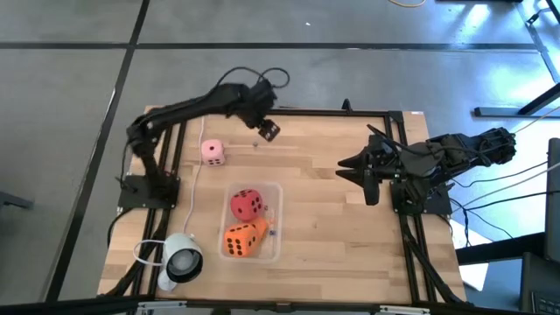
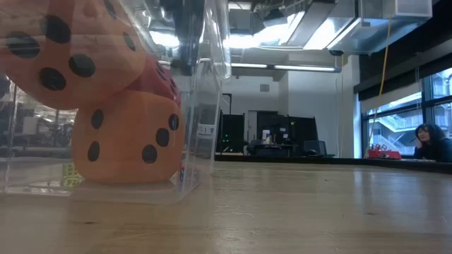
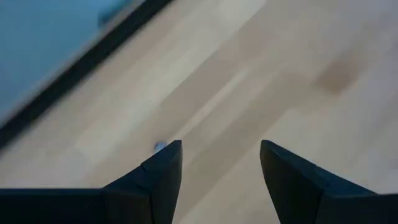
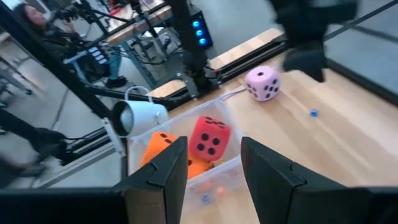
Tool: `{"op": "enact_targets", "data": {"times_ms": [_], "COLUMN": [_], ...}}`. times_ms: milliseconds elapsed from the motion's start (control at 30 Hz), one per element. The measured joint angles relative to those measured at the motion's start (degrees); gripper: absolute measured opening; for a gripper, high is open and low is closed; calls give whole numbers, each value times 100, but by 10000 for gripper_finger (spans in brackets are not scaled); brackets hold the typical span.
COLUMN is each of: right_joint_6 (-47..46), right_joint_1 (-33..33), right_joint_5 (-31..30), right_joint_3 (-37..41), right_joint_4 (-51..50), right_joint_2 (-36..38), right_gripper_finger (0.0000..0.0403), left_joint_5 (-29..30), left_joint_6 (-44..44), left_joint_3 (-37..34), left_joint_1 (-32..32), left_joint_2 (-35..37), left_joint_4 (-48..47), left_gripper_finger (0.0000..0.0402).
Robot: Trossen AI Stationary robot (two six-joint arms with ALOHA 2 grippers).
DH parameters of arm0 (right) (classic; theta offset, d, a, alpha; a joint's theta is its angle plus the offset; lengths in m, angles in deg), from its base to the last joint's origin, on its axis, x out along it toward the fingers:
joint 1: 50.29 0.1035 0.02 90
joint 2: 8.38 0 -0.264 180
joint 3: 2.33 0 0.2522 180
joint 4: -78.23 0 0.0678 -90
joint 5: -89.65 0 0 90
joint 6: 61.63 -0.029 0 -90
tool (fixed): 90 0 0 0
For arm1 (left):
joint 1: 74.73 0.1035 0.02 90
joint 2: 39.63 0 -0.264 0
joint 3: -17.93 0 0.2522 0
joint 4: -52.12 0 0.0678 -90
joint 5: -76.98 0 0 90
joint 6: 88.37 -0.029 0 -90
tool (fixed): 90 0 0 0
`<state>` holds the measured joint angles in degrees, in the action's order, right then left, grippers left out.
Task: Pick & Place Dice
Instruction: Put the small dark blue die on the bin
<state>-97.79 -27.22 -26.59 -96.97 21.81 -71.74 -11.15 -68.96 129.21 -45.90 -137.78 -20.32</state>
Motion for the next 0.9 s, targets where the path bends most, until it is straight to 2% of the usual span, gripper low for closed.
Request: {"op": "enact_targets", "data": {"times_ms": [100,167,267,500,700,900], "right_joint_6": [-177,-248,-316,-369,-369,-368], "right_joint_1": [4,6,36,77,79,79], "right_joint_5": [136,188,183,180,177,164], "right_joint_3": [0,0,0,0,0,0], "right_joint_4": [22,22,22,22,22,21], "right_joint_2": [0,-2,-2,-2,-2,-2], "right_gripper_finger": [149,149,149,149,149,149], "left_joint_5": [-662,-871,-739,-317,-418,-421], "left_joint_6": [-39,-238,-453,-516,-511,-295], "left_joint_3": [-1,-11,-13,-7,-2,-2], "left_joint_1": [577,783,885,761,680,730], "left_joint_2": [-565,-872,-1090,-1392,-1754,-1959], "left_joint_4": [-601,-1089,-1340,-750,-716,-649], "left_gripper_finger": [210,210,210,210,215,236]}}
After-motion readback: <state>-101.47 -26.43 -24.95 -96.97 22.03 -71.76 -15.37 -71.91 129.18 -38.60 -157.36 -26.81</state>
